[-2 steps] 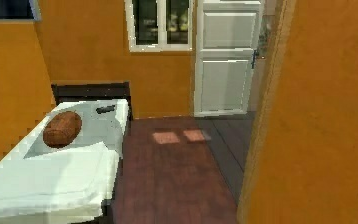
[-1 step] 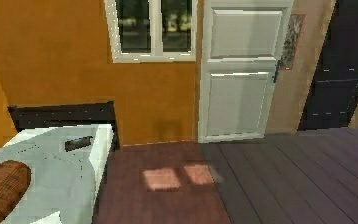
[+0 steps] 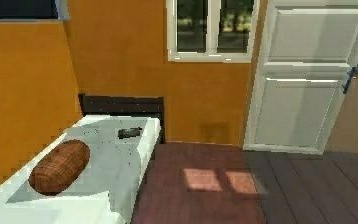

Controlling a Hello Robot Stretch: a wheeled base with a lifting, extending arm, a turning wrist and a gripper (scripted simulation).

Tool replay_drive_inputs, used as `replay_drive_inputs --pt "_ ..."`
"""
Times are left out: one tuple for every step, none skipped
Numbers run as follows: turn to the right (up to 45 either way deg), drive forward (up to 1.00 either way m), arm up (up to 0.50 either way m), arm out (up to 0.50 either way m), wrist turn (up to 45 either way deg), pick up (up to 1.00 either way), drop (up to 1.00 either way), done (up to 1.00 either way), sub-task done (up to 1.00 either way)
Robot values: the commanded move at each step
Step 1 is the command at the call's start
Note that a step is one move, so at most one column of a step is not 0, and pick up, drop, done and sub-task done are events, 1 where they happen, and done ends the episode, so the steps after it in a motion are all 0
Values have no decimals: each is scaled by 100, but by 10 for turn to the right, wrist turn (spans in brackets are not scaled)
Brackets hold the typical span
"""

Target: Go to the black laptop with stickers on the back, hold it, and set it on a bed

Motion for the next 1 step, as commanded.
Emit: replay_drive_inputs --pt "0 50 0 0 0 0 0 0 0"
